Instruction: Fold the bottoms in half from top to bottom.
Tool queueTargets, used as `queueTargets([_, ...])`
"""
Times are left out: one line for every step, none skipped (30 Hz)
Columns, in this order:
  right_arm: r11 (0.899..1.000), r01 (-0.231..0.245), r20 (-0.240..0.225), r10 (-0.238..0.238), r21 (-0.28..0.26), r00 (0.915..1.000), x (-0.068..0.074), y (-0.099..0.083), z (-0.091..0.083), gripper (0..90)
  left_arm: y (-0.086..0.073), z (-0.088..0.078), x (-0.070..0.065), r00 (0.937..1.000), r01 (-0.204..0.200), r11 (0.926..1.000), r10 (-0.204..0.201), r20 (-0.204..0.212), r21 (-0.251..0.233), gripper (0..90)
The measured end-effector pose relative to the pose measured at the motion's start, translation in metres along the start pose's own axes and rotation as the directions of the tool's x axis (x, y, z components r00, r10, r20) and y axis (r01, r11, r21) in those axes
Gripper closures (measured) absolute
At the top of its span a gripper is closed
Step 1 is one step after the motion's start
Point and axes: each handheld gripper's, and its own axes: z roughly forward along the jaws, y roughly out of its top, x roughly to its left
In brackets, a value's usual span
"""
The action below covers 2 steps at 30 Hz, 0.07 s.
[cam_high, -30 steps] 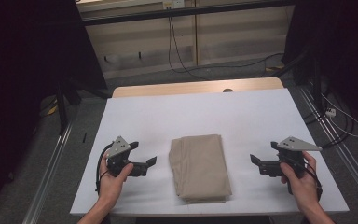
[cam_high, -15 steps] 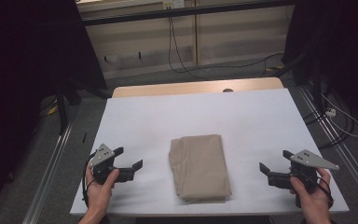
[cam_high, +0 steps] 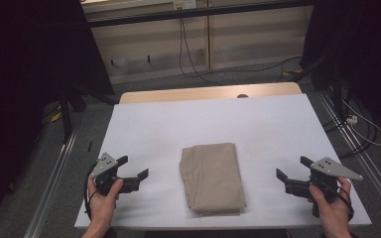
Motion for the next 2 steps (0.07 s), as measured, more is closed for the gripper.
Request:
queueTargets([1.000, 0.000, 0.005, 0.000, 0.003, 1.0000, -0.0008, 0.0001, 0.0002, 7.1, 0.0001, 0.0005, -0.0002, 1.0000, 0.005, 1.0000, -0.005, -0.002, -0.003, 5.7])
queueTargets([1.000, -0.001, 0.004, 0.001, 0.004, 1.0000, -0.0015, 0.0001, 0.0007, 7.1, 0.0001, 0.0007, -0.0001, 1.0000, 0.005, 1.0000, -0.005, -0.003, -0.002, 5.7])
